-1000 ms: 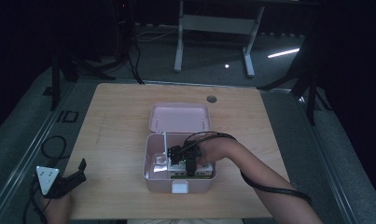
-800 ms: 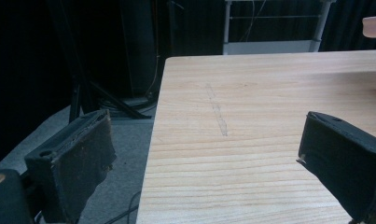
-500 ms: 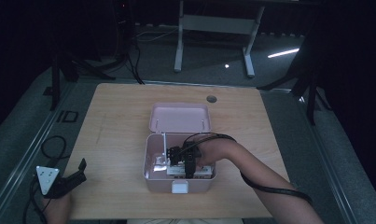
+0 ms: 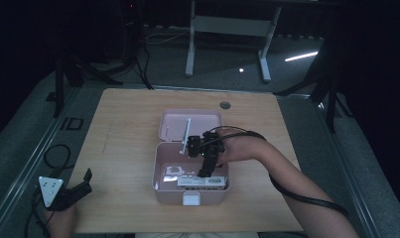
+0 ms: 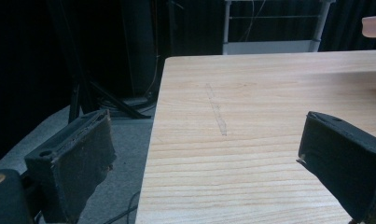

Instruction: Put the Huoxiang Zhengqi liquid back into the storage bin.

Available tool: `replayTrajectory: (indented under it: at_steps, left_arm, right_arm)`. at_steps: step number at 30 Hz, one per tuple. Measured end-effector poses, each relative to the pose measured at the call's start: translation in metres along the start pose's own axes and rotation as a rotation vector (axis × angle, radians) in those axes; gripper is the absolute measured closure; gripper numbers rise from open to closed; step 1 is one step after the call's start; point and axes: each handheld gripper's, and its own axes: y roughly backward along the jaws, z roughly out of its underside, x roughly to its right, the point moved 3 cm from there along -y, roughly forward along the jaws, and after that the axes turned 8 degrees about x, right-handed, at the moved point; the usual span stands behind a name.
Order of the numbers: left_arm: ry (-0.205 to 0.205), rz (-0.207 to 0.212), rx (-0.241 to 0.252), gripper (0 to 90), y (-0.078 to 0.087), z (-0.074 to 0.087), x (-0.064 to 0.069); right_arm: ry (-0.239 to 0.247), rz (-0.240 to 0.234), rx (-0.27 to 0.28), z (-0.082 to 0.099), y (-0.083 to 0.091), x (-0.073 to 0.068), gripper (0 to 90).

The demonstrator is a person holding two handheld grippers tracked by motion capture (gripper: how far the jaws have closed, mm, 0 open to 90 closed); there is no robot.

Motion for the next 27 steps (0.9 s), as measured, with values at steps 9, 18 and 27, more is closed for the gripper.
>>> replayTrajectory:
  at_steps: [9,18,27]
  left_arm:
    - [-0.005,-0.003,0.001,3.7,0.0,0.0,0.0]
    - [-0.003,-0.003,-0.001,3.7,0.0,0.0,0.0]
    - [0.0,-0.001,0.0,3.7,0.0,0.0,0.0]
  right_arm:
    - [-0.065,0.098,0.102,0.032,0.029,0.018,13.4]
    - [-0.168,0.214,0.223,0.08,0.042,0.031,13.3]
    - [-0.29,0.261,0.291,0.122,0.034,0.046,13.5]
